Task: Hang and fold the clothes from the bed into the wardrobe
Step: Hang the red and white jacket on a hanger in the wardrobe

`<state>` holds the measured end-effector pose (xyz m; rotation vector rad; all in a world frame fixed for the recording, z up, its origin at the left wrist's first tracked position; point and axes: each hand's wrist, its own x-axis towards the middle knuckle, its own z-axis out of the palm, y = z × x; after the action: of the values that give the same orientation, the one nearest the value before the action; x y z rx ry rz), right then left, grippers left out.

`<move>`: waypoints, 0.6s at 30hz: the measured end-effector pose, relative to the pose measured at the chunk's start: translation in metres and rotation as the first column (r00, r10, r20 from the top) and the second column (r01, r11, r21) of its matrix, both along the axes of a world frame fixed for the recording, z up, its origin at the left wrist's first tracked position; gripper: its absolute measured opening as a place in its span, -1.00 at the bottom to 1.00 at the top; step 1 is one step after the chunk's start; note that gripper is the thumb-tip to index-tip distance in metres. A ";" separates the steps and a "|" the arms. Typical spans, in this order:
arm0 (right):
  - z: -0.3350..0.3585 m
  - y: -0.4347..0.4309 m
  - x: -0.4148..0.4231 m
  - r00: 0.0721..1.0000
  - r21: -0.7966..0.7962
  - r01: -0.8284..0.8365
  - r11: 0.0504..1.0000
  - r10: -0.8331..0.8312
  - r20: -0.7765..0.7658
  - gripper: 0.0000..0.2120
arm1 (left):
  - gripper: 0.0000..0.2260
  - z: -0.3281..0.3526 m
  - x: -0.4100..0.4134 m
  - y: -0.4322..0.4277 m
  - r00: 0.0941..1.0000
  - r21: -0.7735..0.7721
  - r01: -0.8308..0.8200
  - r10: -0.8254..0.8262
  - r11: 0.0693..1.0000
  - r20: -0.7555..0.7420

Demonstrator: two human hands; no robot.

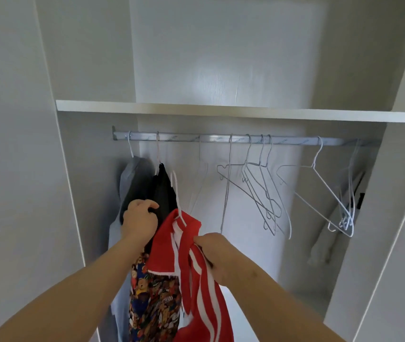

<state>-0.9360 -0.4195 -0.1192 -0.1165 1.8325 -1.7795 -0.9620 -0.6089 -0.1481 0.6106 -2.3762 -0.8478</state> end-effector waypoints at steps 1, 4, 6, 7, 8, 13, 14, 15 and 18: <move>0.000 -0.009 -0.004 1.000 0.000 0.019 1.000 -0.019 0.002 -0.76 | -0.69 0.002 -0.005 -0.005 1.000 0.029 -0.008 0.008 1.000 -0.026; 0.000 -0.035 -0.018 0.995 0.084 0.085 0.993 -0.081 -0.058 -0.81 | -0.72 0.001 -0.016 -0.018 0.998 0.020 0.010 -0.011 1.000 0.060; 0.000 -0.049 -0.027 0.985 0.159 0.133 0.978 -0.112 -0.134 -0.78 | -0.74 -0.002 -0.023 -0.027 0.987 -0.024 0.033 -0.029 0.999 0.159; 0.000 -0.053 -0.031 0.978 0.166 0.161 0.973 -0.134 -0.160 -0.75 | -0.73 -0.003 -0.026 -0.032 0.978 -0.050 0.041 -0.030 0.998 0.208; 0.000 -0.057 -0.035 0.972 0.162 0.185 0.969 -0.157 -0.173 -0.72 | -0.71 -0.002 -0.028 -0.037 0.967 -0.078 0.047 -0.025 0.996 0.255; 0.001 -0.067 -0.053 0.939 0.143 0.318 0.937 -0.291 -0.183 -0.72 | -0.64 0.007 -0.040 -0.058 0.947 -0.197 0.049 0.018 0.979 0.321; 0.003 -0.070 -0.056 0.931 0.151 0.338 0.929 -0.307 -0.195 -0.72 | -0.63 0.009 -0.044 -0.061 0.949 -0.212 0.050 0.020 0.976 0.314; 0.005 -0.073 -0.058 0.926 0.168 0.350 0.922 -0.312 -0.214 -0.71 | -0.63 0.011 -0.047 -0.064 0.952 -0.217 0.054 0.015 0.975 0.305; 0.006 -0.082 -0.061 0.918 0.148 0.336 0.930 -0.287 -0.275 -0.74 | -0.62 0.017 -0.061 -0.068 0.961 -0.193 0.089 -0.033 0.977 0.275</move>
<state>-0.9966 -0.5015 -0.1133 0.0345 2.3039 -1.8518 -1.0229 -0.6773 -0.1307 0.6041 -2.6997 -0.5634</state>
